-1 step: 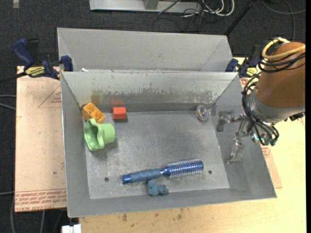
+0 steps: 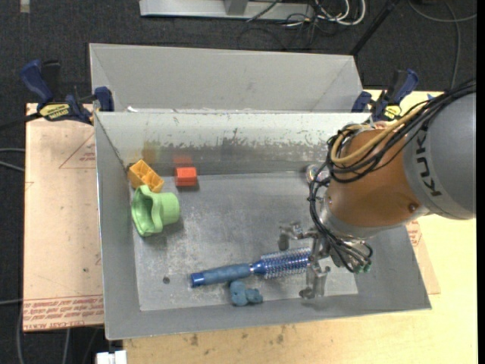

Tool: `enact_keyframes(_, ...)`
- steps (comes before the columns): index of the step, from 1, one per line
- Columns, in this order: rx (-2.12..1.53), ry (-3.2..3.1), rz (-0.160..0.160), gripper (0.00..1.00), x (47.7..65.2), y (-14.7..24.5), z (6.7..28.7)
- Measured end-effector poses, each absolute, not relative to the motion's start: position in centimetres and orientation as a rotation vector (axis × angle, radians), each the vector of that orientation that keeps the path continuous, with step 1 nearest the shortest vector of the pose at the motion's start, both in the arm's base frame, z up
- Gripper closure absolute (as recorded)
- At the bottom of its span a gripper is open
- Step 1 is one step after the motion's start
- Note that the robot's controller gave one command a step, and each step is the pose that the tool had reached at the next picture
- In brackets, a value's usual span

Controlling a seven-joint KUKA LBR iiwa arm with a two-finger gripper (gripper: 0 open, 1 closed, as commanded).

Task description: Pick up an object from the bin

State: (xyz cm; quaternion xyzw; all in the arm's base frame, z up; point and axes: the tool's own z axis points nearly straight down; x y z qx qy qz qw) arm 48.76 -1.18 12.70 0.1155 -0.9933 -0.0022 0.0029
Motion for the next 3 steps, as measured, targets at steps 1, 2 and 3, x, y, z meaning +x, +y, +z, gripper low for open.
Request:
enact_keyframes(1, 0.461, -3.106, -0.003, 0.00, 52.3, -0.8, 6.7)
enact_keyframes(2, 0.465, -3.107, -0.001, 1.00, 52.3, -0.8, 6.9)
enact_keyframes(3, 0.513, -3.110, 0.002, 1.00, 52.5, 0.0, 22.7)
